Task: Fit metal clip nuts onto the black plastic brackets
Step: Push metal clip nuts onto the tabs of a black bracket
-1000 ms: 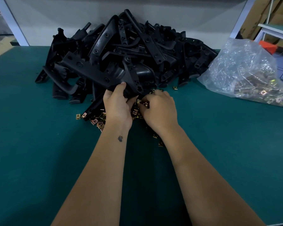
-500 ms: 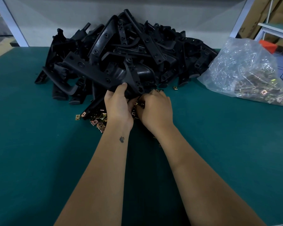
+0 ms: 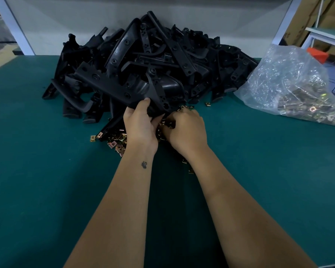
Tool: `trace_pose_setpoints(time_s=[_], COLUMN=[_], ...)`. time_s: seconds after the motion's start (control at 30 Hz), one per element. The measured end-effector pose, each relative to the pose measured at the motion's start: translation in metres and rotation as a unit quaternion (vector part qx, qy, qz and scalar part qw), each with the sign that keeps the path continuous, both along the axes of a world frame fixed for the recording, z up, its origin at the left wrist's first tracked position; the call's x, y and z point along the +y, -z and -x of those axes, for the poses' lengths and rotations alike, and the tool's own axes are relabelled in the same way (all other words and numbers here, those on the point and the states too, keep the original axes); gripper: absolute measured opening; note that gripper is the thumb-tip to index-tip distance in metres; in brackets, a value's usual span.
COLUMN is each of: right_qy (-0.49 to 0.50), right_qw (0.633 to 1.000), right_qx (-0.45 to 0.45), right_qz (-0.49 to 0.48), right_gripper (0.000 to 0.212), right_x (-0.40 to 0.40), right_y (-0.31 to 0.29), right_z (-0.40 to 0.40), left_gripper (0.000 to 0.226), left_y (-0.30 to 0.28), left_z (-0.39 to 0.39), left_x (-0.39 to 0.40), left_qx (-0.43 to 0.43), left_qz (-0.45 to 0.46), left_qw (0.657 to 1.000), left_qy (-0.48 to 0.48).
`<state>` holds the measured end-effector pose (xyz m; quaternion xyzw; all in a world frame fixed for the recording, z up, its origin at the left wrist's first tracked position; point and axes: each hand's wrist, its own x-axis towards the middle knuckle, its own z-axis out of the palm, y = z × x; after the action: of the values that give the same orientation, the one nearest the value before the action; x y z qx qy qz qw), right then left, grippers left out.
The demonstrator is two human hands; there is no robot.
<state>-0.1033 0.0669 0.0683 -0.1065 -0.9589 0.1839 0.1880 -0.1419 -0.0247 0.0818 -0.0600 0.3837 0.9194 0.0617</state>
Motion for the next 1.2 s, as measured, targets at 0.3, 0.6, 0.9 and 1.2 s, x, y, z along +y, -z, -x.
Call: trace_pose_setpoints(time_s=[0.3, 0.6, 0.9, 1.2], right_qy=[-0.011, -0.029, -0.071, -0.083], right_qw=[0.98, 0.889, 0.816, 0.829], right_qx=[0.098, 0.186, 0.198, 0.213], right_qz=[0.172, 0.417, 0.539, 0.511], right_gripper=[0.01, 0.017, 0.023, 0.02], right_x=[0.004, 0.008, 0.016, 0.016], right_y=[-0.001, -0.013, -0.016, -0.017], right_z=[-0.001, -0.004, -0.005, -0.007], left_gripper=[0.011, 0.01, 0.01, 0.082], left_y=[-0.001, 0.0, -0.003, 0.008], left_z=[0.0, 0.001, 0.0, -0.007], left_x=[0.002, 0.001, 0.002, 0.001], left_qx=[0.003, 0.0, 0.004, 0.27], left_qz=[0.004, -0.005, 0.032, 0.338], left_qw=[1.0, 1.0, 0.999, 0.896], left_qy=[-0.001, -0.002, -0.003, -0.098])
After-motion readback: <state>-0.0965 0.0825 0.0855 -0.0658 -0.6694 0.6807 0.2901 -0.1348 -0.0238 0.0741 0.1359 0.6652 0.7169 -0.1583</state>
